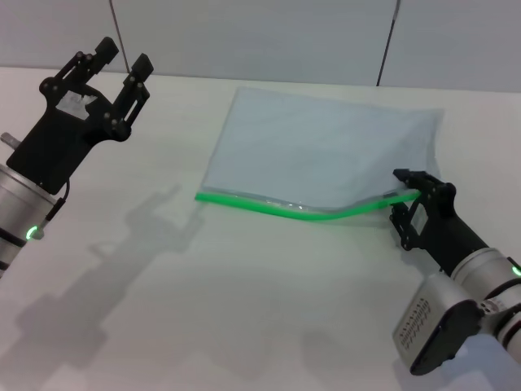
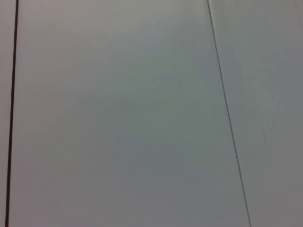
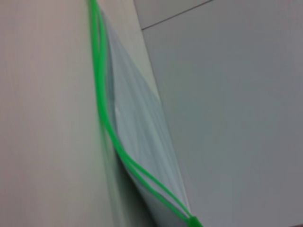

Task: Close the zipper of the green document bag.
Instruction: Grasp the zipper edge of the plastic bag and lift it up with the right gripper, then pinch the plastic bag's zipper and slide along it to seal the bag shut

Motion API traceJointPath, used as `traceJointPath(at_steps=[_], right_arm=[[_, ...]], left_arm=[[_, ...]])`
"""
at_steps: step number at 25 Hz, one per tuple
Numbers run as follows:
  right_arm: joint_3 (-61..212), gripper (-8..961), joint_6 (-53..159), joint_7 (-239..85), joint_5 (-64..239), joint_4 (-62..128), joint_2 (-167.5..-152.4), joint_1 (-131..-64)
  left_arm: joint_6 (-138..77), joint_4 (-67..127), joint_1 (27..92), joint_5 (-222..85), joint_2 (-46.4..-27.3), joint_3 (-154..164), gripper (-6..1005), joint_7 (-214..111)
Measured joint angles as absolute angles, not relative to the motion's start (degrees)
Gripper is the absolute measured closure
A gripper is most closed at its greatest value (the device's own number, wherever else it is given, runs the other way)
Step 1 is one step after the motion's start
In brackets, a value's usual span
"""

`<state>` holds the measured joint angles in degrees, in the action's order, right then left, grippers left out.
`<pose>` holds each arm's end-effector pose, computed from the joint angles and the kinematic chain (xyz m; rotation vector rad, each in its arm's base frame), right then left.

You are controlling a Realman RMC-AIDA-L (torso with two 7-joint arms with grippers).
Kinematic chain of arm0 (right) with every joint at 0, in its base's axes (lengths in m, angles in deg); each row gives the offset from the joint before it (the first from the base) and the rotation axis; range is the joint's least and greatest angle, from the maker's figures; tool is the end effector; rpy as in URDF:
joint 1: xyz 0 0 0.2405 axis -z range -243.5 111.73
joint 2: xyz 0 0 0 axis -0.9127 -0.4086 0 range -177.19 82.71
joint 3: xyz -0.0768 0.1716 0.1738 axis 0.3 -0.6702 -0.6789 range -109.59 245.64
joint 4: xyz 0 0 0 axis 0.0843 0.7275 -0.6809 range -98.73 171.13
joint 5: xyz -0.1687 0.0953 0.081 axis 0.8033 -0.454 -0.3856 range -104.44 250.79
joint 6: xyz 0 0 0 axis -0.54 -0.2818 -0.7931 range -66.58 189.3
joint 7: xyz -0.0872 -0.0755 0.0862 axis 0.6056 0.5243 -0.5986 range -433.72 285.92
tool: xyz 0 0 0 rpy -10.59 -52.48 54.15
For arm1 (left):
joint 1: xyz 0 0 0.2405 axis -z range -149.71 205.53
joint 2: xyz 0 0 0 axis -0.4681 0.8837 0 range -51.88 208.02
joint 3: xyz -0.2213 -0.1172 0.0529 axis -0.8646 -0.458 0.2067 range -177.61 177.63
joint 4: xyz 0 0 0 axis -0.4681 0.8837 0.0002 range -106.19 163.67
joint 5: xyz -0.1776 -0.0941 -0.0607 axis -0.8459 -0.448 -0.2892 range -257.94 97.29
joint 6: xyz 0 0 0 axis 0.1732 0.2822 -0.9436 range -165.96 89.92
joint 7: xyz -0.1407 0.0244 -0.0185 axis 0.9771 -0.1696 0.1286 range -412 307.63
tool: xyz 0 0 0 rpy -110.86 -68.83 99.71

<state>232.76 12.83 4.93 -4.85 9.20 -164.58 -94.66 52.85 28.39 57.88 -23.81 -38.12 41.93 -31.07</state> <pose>0.2837 0.3197 -0.1085 -1.9435 -0.6229 -0.2713 -0.2817 0.3259 0.0159 -1.8037 -0.2151 -1.0523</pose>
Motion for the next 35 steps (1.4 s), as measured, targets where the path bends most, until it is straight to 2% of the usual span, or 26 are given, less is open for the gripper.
traceJointPath(at_steps=[10, 15, 23, 35], right_arm=[[232.3, 695, 14.74, 5.38, -4.97, 8.25, -164.66, -95.45], [232.29, 844, 14.26, 5.38, -4.95, 7.21, -164.66, -95.51], [232.69, 906, 12.71, 5.38, -4.17, 5.08, -164.5, -95.75], [232.82, 905, 13.24, 5.26, -2.27, 1.54, -164.32, -98.06]], left_arm=[[52.86, 28.14, 58.23, -23.81, -38.12, 41.93, 494, -31.01], [52.77, 28.12, 58.24, -23.81, -38.12, 41.96, 495, -31.0], [49.94, 28.14, 59.01, -22.9, -38.12, 42.58, 495, -31.2], [38.4, 28.4, 64.85, -5.75, -38.19, 42.73, 496, -33.03]])
